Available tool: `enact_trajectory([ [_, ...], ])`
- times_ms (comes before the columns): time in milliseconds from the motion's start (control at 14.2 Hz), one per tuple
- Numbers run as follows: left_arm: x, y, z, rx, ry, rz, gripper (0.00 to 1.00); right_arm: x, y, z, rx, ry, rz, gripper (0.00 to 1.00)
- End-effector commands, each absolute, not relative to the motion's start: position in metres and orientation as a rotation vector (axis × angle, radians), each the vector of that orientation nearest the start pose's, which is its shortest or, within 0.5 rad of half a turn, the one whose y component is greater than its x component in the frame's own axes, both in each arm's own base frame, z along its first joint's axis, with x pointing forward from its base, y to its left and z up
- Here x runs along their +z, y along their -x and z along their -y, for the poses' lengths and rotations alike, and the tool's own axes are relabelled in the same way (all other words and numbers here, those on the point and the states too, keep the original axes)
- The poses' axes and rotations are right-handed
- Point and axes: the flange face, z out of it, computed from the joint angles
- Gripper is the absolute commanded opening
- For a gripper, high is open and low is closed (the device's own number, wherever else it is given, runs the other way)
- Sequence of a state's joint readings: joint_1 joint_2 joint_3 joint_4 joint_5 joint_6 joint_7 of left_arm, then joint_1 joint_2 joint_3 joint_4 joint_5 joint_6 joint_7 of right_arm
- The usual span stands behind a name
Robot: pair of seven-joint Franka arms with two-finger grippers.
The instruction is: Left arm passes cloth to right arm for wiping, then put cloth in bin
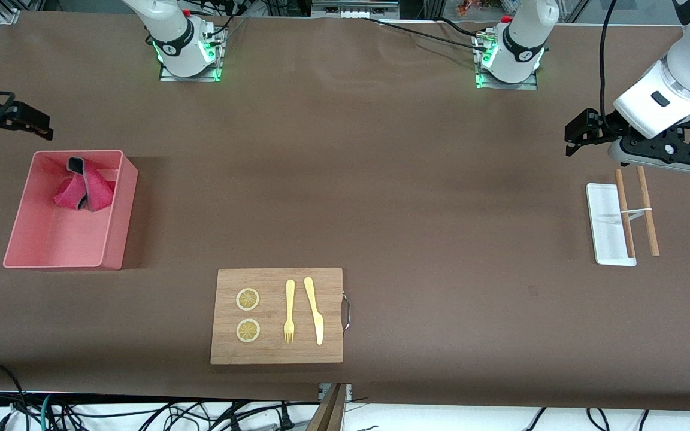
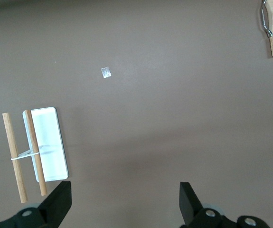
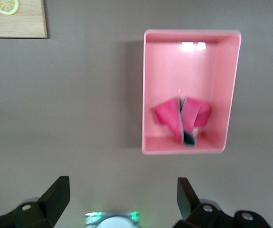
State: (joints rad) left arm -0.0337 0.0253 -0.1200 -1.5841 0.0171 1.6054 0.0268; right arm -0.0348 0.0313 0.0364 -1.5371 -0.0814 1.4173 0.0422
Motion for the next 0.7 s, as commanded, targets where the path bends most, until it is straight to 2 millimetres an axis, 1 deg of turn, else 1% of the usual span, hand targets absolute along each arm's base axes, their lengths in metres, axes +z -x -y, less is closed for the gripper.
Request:
enact_trajectory([
  [0,0.612,-0.563,0.086,0.0,3.135,-0.277,1.0,0.611,-0.532,0.003,0.352,3.199,-0.262,1.0],
  [70,0.612,-0.563,0.086,0.0,3.136,-0.277,1.0,0.607,-0.535,0.005,0.357,3.194,-0.199,1.0],
  [140,0.611,-0.564,0.085,0.003,3.136,-0.275,1.0,0.603,-0.537,0.01,0.376,3.185,-0.079,1.0],
  [211,0.611,-0.564,0.087,0.003,3.136,-0.277,1.0,0.602,-0.536,0.016,0.385,3.177,-0.041,1.0],
  [421,0.612,-0.563,0.087,0.0,3.136,-0.277,1.0,0.602,-0.535,0.019,0.399,3.168,-0.056,1.0],
  [632,0.612,-0.563,0.089,0.0,3.134,-0.284,1.0,0.6,-0.538,0.018,0.398,3.17,-0.1,1.0],
])
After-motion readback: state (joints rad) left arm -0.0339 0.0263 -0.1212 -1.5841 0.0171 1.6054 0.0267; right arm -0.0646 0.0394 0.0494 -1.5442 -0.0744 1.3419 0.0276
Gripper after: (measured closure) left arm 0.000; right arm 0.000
